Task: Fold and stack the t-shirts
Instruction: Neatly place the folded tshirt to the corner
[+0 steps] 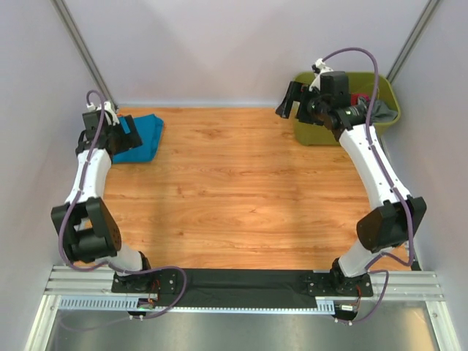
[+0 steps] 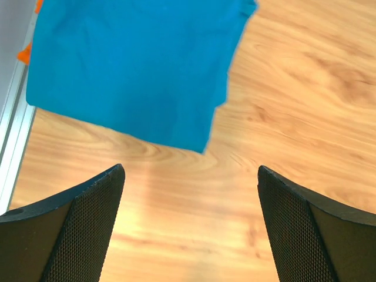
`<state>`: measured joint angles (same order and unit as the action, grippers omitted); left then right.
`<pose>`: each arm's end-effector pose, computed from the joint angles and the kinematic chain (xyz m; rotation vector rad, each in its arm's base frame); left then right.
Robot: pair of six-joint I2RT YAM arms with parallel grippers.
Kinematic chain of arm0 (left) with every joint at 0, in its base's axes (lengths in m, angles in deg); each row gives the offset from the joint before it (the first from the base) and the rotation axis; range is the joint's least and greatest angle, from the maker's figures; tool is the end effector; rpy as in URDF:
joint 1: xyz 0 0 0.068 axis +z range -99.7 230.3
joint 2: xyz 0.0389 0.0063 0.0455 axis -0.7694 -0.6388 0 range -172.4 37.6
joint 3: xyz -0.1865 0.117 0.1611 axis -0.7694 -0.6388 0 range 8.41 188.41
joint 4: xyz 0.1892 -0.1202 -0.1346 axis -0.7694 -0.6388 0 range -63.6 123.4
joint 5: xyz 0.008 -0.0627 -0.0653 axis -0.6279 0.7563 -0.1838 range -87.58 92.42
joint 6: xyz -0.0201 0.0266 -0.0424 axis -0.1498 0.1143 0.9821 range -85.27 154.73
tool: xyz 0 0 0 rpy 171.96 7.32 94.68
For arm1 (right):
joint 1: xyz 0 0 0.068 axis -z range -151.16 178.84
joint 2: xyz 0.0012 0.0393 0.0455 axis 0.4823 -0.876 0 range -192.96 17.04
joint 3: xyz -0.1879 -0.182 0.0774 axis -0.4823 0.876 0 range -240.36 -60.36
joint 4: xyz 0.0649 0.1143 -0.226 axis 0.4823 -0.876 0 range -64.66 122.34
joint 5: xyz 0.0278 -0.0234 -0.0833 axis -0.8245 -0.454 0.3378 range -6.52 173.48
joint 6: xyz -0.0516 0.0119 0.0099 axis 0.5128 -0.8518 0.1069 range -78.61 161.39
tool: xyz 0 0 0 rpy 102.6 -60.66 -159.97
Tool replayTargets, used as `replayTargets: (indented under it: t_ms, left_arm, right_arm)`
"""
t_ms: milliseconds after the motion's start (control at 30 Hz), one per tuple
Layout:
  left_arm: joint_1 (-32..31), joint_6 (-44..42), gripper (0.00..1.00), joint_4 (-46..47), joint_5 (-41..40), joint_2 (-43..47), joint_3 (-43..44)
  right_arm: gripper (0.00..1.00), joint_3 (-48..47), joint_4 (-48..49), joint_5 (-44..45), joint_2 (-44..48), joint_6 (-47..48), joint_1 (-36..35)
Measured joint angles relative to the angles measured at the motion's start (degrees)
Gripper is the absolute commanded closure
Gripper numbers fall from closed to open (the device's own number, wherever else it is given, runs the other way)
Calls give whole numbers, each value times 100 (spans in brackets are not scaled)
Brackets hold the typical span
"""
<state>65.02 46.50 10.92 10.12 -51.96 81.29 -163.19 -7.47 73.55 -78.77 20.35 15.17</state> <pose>0.3441 0.0856 0.2956 -0.4452 2.2053 -0.1239 0.3622 0.0943 0.4065 0.0372 2.1820 0.5351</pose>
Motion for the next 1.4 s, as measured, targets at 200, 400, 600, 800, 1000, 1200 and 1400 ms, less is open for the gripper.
replayTargets:
  t_ms: [200,400,600,800,1000,1200,1400]
  left_arm:
    - [-136,66,1,-190,280,1757,-420]
    - [-151,72,1,-433,616,3724,-476]
    - [-245,9,1,-907,833,5049,-973]
    - [-846,-94,1,-1429,802,5464,-1622]
    - [-1519,-101,1,-1497,719,5427,-2013]
    - [-1578,-105,0,-1473,505,5425,-2061]
    - [-1578,-116,1,-1453,376,5340,-2061]
  right_arm:
    - [0,905,-17,74,743,116,0]
    - [0,1961,168,345,2048,142,0]
    - [0,3195,442,699,3679,72,0]
    - [0,4588,577,1239,5176,-87,0]
    - [0,5689,577,1751,6183,-479,2]
    - [0,5853,632,1875,6212,-704,2]
    - [0,5796,680,1862,5801,-717,4]
